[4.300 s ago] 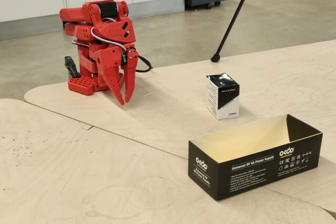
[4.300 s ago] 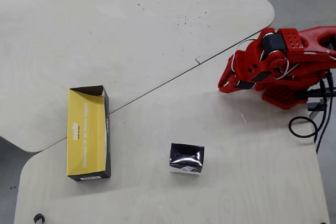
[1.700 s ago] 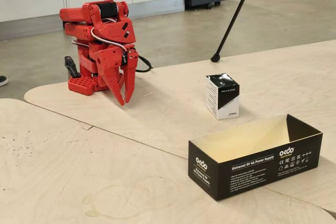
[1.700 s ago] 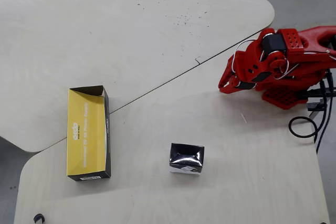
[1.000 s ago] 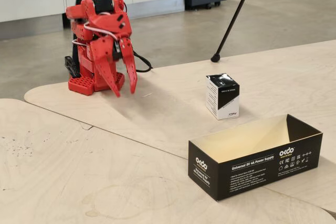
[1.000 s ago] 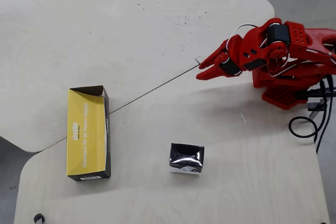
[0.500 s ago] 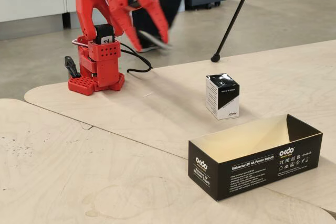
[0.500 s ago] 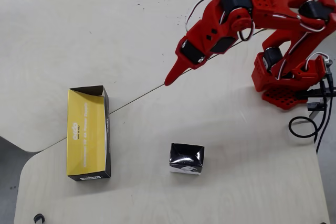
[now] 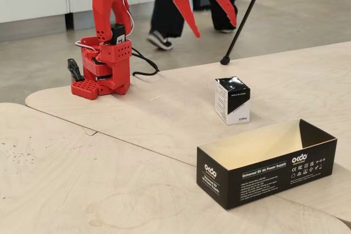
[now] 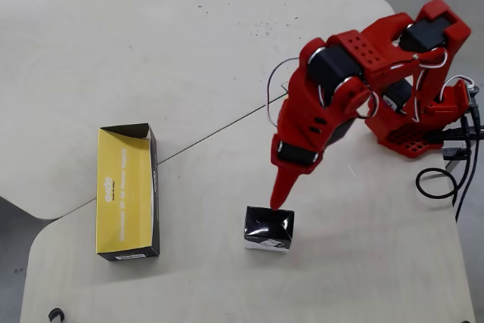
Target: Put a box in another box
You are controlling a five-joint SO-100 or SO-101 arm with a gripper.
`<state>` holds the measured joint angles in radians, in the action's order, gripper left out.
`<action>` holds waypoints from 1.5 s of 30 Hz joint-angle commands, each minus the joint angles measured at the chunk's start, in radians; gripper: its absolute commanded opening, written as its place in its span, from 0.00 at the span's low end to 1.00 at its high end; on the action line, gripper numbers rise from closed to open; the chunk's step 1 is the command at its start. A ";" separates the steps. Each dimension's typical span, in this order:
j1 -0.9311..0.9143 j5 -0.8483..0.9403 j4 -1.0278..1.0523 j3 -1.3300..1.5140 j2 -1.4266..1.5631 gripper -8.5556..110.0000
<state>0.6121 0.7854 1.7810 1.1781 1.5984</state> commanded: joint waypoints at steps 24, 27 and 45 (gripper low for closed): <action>0.048 0.080 -0.261 0.077 -0.258 0.46; 0.049 0.077 -0.311 0.101 -0.285 0.46; 0.060 0.021 -0.522 0.299 -0.327 0.31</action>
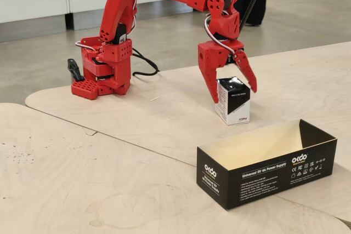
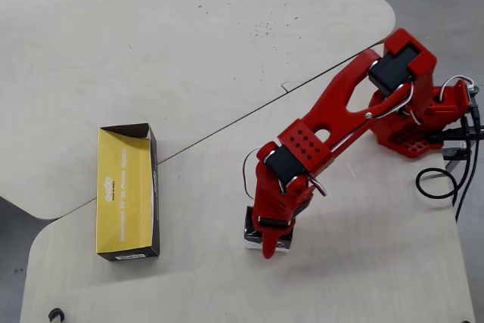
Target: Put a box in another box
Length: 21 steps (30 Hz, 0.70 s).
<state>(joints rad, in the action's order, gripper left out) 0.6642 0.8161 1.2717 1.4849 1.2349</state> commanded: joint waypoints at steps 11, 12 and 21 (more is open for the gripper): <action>-0.005 -0.011 0.055 -0.048 0.095 0.18; -0.012 -0.014 0.077 -0.064 0.110 0.18; -0.161 -0.025 0.407 -0.557 0.155 0.18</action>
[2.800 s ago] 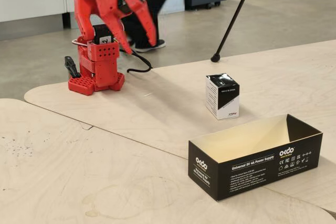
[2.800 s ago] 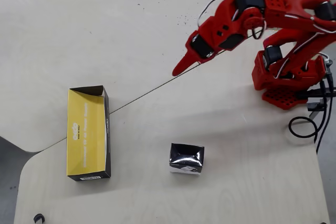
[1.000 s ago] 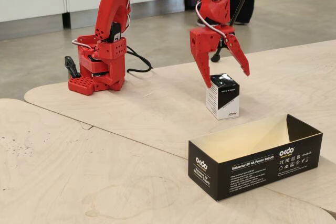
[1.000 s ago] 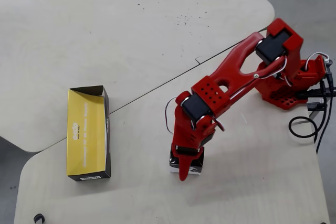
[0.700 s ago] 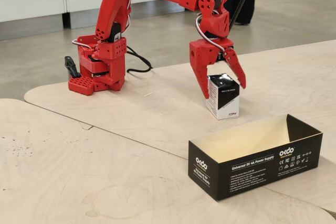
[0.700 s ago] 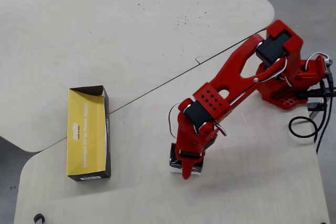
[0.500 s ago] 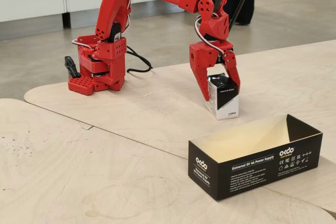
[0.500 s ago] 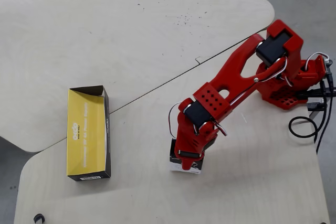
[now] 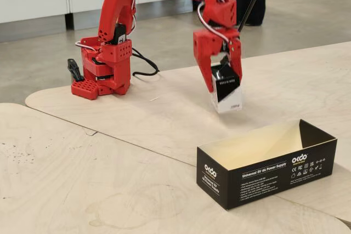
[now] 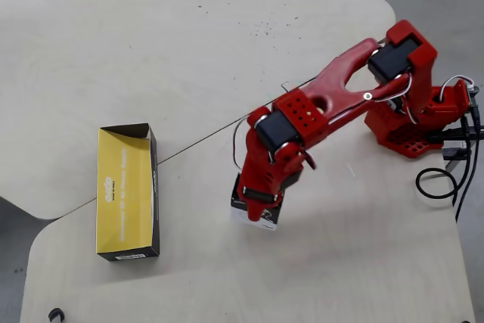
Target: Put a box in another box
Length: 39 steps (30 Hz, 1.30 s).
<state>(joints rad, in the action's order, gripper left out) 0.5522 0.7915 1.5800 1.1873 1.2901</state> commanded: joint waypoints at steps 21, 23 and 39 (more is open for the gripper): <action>-0.178 -0.497 -0.341 -0.495 -0.147 0.18; -0.173 -0.538 -0.385 -0.495 -0.179 0.18; -0.229 -0.669 -0.603 -0.529 -0.383 0.18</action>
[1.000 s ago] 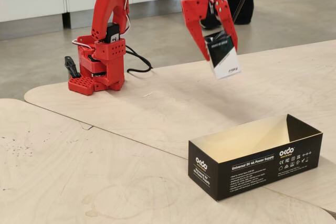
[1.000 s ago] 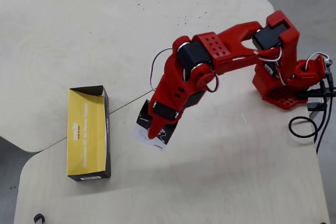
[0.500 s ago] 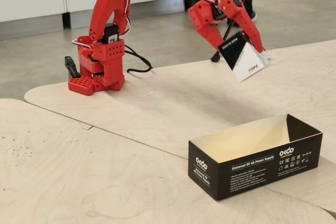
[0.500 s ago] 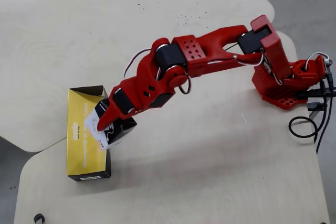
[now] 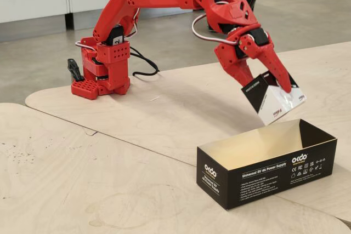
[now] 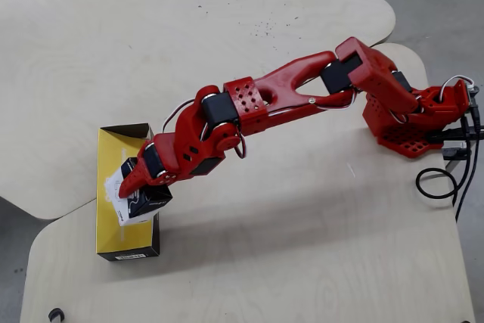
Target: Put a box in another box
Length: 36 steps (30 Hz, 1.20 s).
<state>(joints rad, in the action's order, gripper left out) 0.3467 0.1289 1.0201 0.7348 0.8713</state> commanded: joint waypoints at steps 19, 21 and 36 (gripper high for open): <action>-0.026 0.080 0.002 -0.031 0.074 0.43; -0.025 0.092 0.021 -0.028 0.094 0.43; 0.060 0.565 0.442 0.232 0.641 0.38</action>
<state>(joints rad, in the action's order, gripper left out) 0.3820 0.5768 1.3606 0.9143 1.2609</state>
